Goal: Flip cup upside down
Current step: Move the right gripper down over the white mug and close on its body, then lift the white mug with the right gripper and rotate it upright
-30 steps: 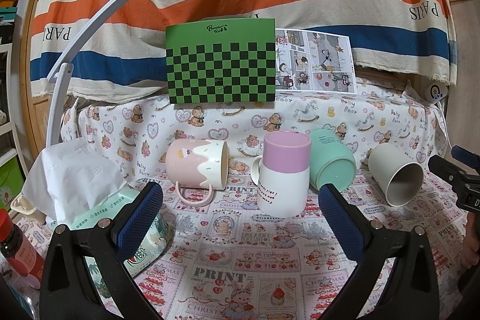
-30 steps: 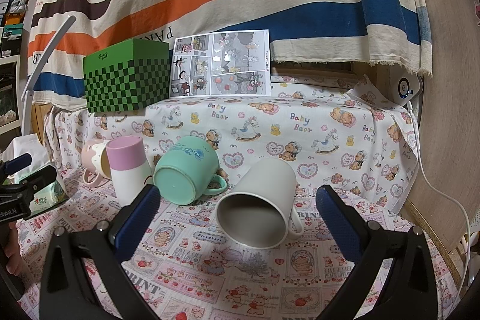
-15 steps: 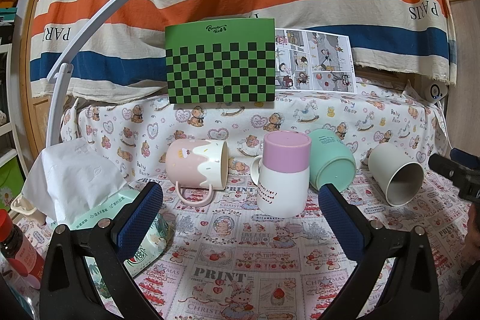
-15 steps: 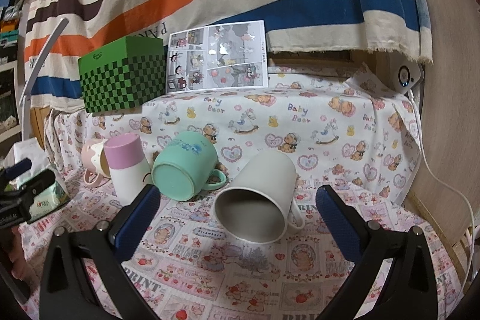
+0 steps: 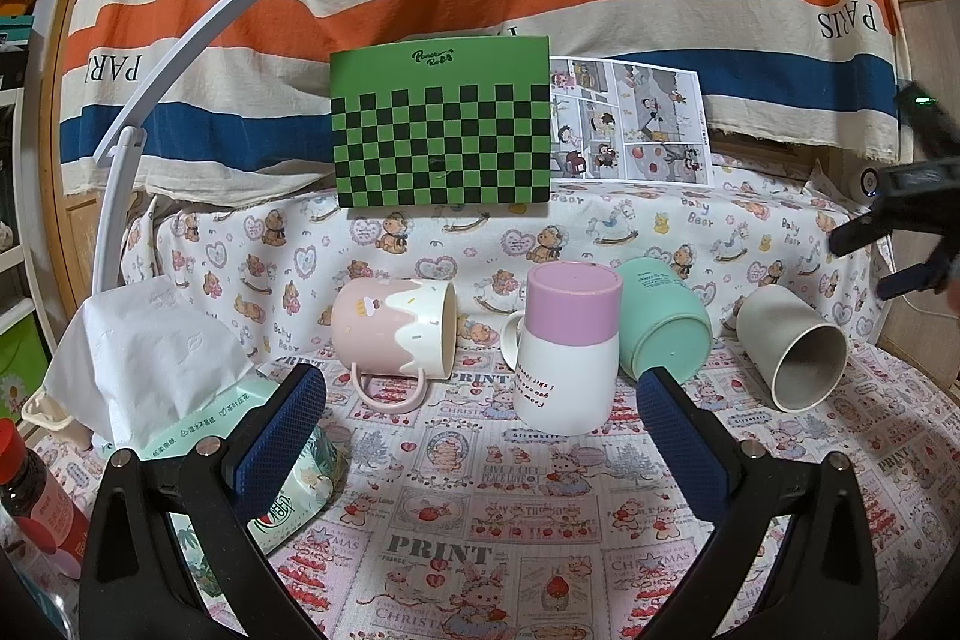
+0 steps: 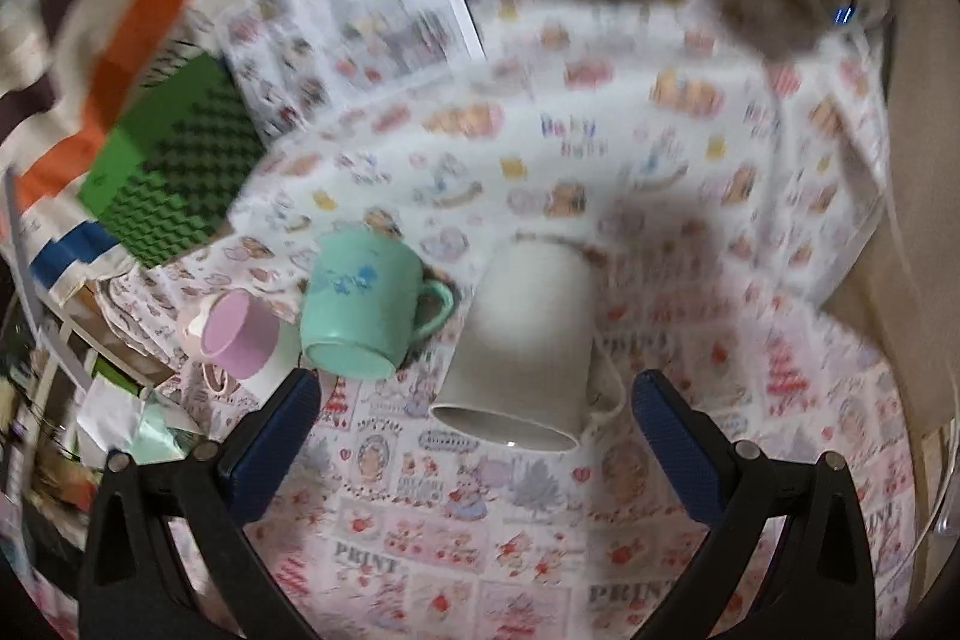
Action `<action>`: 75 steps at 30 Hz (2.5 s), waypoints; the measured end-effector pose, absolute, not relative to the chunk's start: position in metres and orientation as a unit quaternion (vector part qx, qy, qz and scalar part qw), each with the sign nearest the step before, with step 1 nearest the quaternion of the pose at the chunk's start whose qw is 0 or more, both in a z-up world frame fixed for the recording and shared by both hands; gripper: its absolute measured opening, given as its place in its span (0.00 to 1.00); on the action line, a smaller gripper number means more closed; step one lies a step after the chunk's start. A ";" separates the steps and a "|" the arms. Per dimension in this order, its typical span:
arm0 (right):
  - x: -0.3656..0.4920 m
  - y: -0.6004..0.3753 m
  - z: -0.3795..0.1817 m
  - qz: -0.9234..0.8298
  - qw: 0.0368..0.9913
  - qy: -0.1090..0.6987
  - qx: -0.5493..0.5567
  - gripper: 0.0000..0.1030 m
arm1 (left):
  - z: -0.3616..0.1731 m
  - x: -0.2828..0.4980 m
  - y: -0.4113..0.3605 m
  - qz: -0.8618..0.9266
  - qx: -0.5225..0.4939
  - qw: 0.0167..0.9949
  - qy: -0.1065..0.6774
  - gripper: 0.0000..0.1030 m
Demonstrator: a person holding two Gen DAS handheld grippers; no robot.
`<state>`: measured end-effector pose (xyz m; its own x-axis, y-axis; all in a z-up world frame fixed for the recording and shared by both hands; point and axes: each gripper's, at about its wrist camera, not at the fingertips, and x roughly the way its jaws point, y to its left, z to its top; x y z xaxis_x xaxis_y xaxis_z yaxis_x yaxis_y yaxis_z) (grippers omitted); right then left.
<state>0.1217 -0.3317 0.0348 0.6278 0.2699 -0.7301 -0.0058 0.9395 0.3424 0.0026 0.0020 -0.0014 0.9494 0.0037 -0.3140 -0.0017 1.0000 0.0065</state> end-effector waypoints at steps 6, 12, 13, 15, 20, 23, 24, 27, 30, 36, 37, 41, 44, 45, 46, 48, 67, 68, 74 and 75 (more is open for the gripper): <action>0.182 -0.331 0.006 0.059 0.826 0.531 0.177 0.84 | -0.002 0.003 0.001 0.001 0.005 0.987 0.158 1.00; 0.214 -0.339 -0.023 0.027 0.794 0.572 0.204 0.84 | -0.003 0.003 -0.001 0.000 0.010 0.987 0.158 1.00; 0.218 -0.337 -0.027 0.024 0.791 0.578 0.197 0.84 | -0.003 0.003 -0.002 0.000 0.011 0.987 0.158 1.00; 0.222 -0.335 -0.034 0.017 0.785 0.588 0.195 0.84 | -0.003 0.004 -0.002 0.000 0.011 0.987 0.161 1.00; 0.223 -0.330 -0.039 0.011 0.784 0.589 0.199 0.75 | -0.003 0.004 -0.003 -0.001 0.013 0.987 0.161 1.00; 0.216 -0.328 -0.030 0.002 0.789 0.579 0.208 0.75 | -0.003 0.003 -0.006 -0.002 0.018 0.987 0.158 1.00; 0.212 -0.327 -0.026 0.005 0.791 0.576 0.208 0.75 | -0.002 0.002 -0.006 -0.002 0.020 0.987 0.158 1.00; 0.196 -0.323 -0.009 0.016 0.803 0.559 0.206 0.75 | -0.002 0.003 -0.008 -0.002 0.023 0.987 0.158 1.00; 0.178 -0.313 0.007 0.034 0.810 0.549 0.204 0.75 | -0.002 0.004 -0.006 0.001 0.019 0.987 0.160 1.00; 0.138 -0.280 0.029 0.092 0.814 0.539 0.194 0.75 | -0.004 0.005 -0.003 0.005 0.015 0.986 0.166 1.00; 0.132 -0.274 0.031 0.102 0.813 0.541 0.190 0.75 | -0.004 0.005 -0.002 0.007 0.016 0.986 0.165 1.00; 0.109 -0.248 0.028 0.139 0.806 0.552 0.164 0.75 | 0.001 0.002 0.001 0.016 0.016 0.988 0.154 1.00; 0.095 -0.235 0.013 0.148 0.804 0.558 0.144 0.75 | 0.010 -0.003 0.010 0.019 -0.003 0.989 0.144 1.00; 0.092 -0.229 0.009 0.150 0.803 0.561 0.138 0.75 | 0.012 -0.005 0.014 0.022 -0.011 0.990 0.140 1.00; 0.094 -0.227 0.001 0.151 0.802 0.562 0.135 0.75 | 0.015 -0.006 0.018 0.025 -0.020 0.990 0.136 1.00; 0.091 -0.218 -0.009 0.151 0.799 0.568 0.130 0.75 | 0.020 -0.006 0.028 0.035 -0.040 0.990 0.132 1.00; 0.089 -0.196 -0.031 0.165 0.825 0.526 0.126 0.91 | 0.019 0.004 0.040 0.064 -0.044 0.986 0.150 1.00; 0.087 -0.199 -0.028 0.171 0.831 0.514 0.126 0.93 | 0.018 0.004 0.038 0.063 -0.040 0.986 0.150 1.00; 0.058 -0.226 0.001 0.193 0.902 0.379 0.079 1.00 | 0.014 0.005 0.026 0.053 -0.020 0.986 0.155 1.00; 0.052 -0.233 0.006 0.197 0.913 0.351 0.067 1.00 | 0.014 0.005 0.025 0.053 -0.016 0.987 0.154 1.00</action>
